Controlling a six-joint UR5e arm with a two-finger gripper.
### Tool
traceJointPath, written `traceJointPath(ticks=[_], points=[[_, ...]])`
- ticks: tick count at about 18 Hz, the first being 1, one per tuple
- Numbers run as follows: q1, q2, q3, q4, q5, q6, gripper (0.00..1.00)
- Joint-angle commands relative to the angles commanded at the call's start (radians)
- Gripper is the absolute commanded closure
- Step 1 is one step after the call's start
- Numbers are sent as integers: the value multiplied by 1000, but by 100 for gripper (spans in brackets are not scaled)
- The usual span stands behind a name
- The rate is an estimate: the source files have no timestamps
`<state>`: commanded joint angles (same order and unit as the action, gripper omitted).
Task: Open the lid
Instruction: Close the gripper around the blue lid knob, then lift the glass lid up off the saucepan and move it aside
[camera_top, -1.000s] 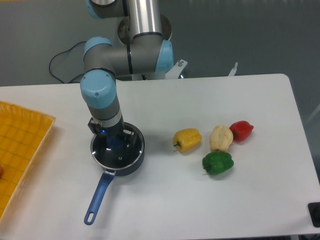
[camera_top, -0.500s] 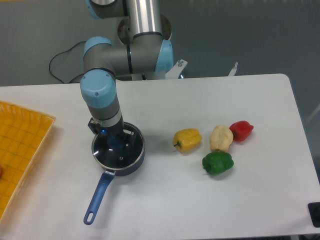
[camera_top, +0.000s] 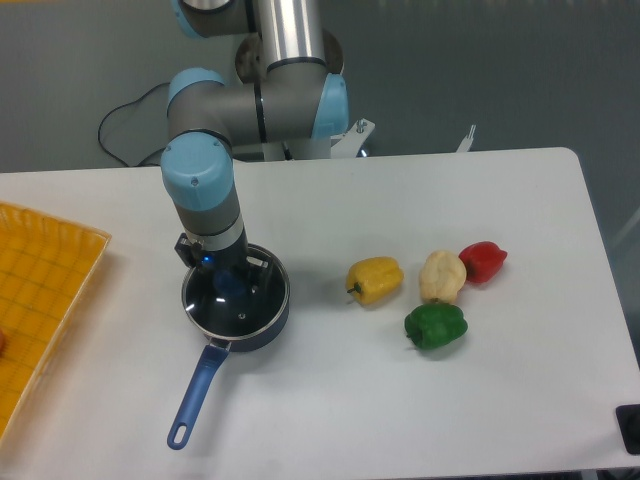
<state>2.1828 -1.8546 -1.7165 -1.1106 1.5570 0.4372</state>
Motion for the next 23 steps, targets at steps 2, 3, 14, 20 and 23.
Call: traceJointPath(ticks=[2, 3, 14, 20, 23], points=[[17, 18, 5, -12, 2, 3, 48], [28, 23, 17, -34, 2, 3, 48], [143, 25, 127, -179, 2, 81, 48], [207, 18, 147, -209, -3, 170, 48], [221, 15, 149, -209, -6, 175, 48]])
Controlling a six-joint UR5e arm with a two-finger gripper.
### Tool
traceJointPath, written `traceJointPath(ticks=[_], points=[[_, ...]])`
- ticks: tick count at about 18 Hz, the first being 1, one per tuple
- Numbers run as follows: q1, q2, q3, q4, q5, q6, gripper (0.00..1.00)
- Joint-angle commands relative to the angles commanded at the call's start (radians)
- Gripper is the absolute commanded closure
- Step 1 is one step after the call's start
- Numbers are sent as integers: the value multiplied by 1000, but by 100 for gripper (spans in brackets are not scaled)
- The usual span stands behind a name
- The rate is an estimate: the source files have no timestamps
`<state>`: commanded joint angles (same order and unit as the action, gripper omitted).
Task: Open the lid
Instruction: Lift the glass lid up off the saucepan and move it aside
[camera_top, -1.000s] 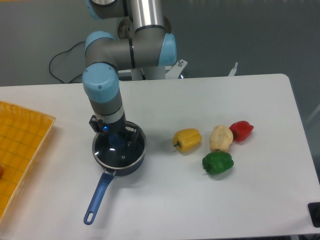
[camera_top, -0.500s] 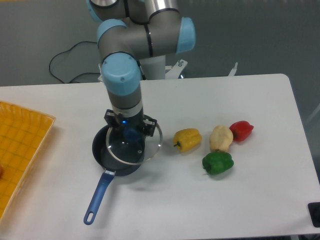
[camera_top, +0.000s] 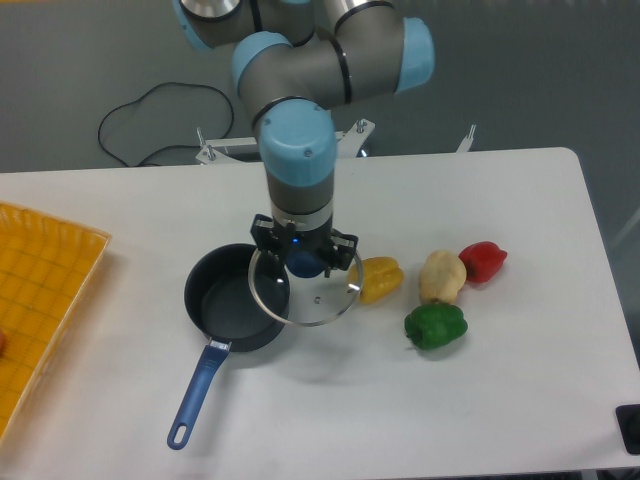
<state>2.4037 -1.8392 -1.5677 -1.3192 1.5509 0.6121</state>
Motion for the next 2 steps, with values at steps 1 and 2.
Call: traceJointPath(ticks=[1, 2], points=[[0, 0, 0, 0, -2, -2, 48], [3, 0, 0, 2, -3, -2, 48]])
